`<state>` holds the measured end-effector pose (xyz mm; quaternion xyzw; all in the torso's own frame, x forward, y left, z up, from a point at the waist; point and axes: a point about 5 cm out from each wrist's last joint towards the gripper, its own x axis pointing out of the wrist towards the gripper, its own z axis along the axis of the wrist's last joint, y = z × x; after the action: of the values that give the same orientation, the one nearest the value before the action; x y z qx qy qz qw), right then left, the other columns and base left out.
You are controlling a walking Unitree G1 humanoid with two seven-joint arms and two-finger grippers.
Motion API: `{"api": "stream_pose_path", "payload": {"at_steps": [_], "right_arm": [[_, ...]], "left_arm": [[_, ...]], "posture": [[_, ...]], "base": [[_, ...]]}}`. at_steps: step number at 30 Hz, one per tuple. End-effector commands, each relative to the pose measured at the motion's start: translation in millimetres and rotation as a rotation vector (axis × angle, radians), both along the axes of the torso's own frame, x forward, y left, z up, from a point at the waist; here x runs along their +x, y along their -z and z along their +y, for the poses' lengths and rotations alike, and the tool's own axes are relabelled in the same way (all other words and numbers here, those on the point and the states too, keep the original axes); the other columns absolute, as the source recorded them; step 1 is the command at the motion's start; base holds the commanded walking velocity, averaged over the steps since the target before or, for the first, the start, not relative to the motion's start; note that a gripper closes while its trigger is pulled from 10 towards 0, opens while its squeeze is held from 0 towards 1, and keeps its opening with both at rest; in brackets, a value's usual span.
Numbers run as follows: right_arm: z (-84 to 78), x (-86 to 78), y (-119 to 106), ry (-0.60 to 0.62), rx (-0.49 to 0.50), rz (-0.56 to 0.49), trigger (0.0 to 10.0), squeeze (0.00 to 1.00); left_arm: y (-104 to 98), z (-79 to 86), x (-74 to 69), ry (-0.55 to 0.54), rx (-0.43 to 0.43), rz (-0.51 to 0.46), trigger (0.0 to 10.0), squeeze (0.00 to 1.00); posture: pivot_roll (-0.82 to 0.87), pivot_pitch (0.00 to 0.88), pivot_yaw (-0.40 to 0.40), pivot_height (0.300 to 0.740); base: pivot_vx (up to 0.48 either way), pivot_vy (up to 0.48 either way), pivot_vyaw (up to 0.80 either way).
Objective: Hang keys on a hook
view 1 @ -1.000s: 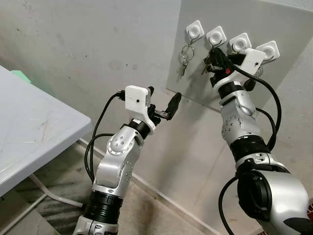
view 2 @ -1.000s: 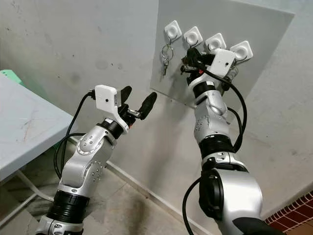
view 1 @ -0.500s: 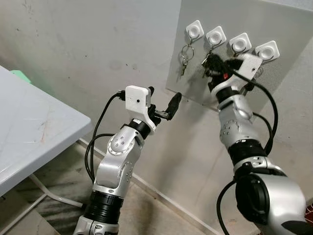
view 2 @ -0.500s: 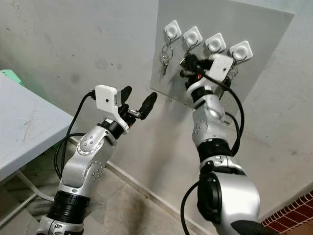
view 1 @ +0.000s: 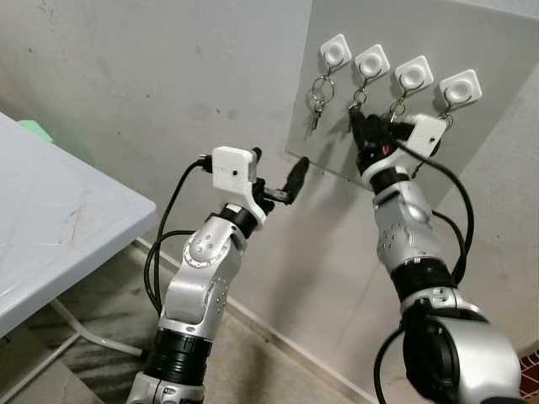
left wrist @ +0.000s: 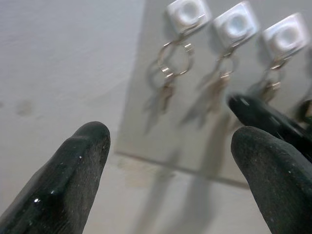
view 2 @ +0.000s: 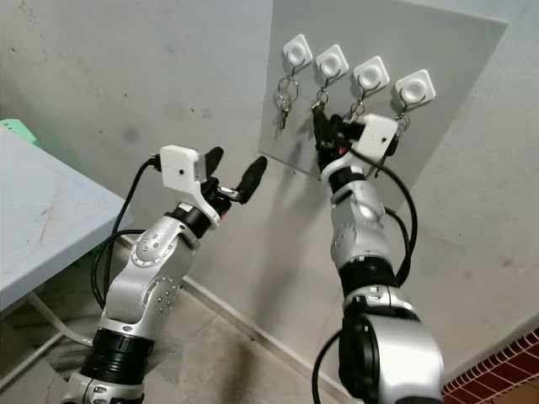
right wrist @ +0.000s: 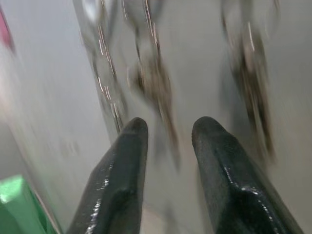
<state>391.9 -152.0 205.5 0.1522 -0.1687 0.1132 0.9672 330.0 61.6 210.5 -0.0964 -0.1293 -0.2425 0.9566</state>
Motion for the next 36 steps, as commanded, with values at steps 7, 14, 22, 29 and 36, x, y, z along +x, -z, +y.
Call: {"api": "stream_pose_path", "payload": {"at_steps": [7, 14, 22, 29, 36], "right_arm": [[-13.3, -23.5, 45, 0.053, -0.065, 0.077, 10.0, 0.00], [-30.5, -56.7, 94, 0.116, -0.123, 0.193, 10.0, 0.00], [-45.5, -88.1, 140, 0.165, -0.197, 0.350, 10.0, 0.00], [-49.7, -110.6, 188, 0.162, -0.323, 0.561, 10.0, 0.00], [-51.2, -133.3, 223, 0.136, -0.433, 0.763, 10.0, 0.00]], "left_arm": [[49, 28.5, 5.4, -0.165, 0.017, 0.164, 10.0, 0.00], [90, 45.9, -0.1, -0.258, 0.020, 0.265, 10.0, 0.00], [124, 56.2, -8.1, -0.308, 0.075, 0.306, 10.0, 0.00], [169, 59.9, -20.7, -0.292, 0.185, 0.429, 10.0, 0.00], [212, 62.3, -44.1, -0.244, 0.278, 0.630, 10.0, 0.00]], "posture": [[0.02, 0.018, -0.065, 0.740], [0.02, 0.022, -0.053, 0.740], [0.01, 0.021, -0.042, 0.740], [0.01, 0.017, -0.031, 0.740], [0.00, 0.007, -0.022, 0.740]], "base": [[0.000, 0.000, 0.00], [0.000, 0.000, 0.00], [0.000, 0.000, 0.00], [0.000, 0.000, 0.00], [0.000, 0.000, 0.00]]}}
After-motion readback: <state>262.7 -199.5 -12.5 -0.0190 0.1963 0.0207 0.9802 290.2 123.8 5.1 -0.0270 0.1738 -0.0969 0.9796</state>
